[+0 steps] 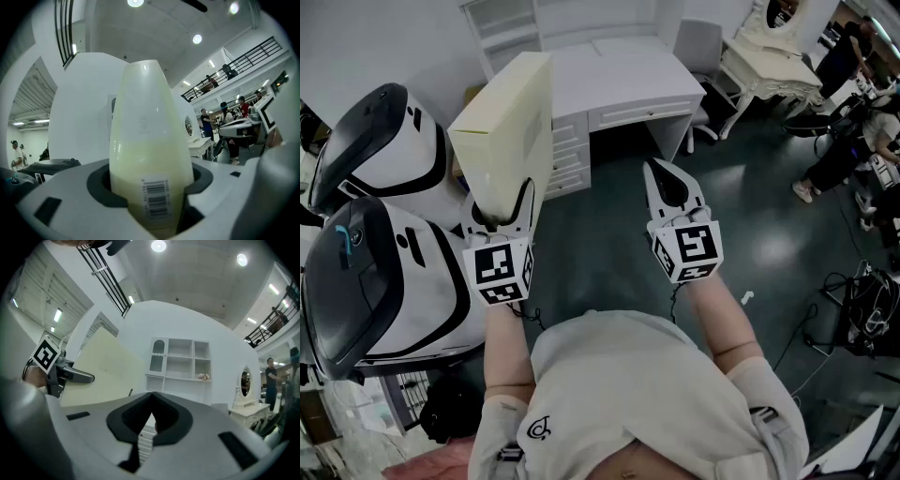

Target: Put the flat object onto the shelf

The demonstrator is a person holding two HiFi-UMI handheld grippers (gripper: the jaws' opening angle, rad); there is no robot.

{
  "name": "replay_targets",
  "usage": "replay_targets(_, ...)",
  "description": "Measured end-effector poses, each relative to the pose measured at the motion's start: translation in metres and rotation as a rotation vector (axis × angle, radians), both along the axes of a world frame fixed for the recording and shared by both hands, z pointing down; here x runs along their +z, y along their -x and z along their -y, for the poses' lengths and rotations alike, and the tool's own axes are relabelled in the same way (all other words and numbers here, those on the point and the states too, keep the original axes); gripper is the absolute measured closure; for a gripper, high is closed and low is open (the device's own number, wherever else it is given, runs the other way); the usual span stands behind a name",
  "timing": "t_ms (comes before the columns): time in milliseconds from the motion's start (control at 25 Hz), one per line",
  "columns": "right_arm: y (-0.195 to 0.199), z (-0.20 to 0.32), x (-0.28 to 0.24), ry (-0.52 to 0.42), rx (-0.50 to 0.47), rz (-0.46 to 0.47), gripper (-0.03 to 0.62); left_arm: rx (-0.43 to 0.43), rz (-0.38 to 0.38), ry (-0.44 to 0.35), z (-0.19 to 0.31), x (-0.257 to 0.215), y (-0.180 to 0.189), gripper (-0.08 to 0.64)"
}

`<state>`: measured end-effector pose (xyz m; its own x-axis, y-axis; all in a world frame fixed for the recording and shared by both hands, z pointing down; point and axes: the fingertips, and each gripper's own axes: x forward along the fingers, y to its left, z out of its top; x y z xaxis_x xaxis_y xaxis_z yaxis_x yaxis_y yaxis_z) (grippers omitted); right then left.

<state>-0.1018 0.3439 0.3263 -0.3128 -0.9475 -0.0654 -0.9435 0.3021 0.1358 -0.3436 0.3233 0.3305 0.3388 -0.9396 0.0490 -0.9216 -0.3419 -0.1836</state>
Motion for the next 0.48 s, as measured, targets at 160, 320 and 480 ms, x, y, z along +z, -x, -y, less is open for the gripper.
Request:
replay_targets(160, 0.003, 0.003, 0.001, 0.001, -0.003, -0.009, 0.586, -0.006, -0.003, 0.002, 0.003, 0.002, 0.001, 0.252)
replay_targets(320, 0.006, 0.006, 0.0, 0.003, -0.001, -0.013, 0.586, 0.003, -0.008, 0.003, 0.006, 0.003, 0.003, 0.252)
replay_targets(480, 0.009, 0.012, 0.001, 0.012, 0.01, 0.007, 0.586, 0.02, -0.013, 0.007, 0.011, 0.005, 0.006, 0.252)
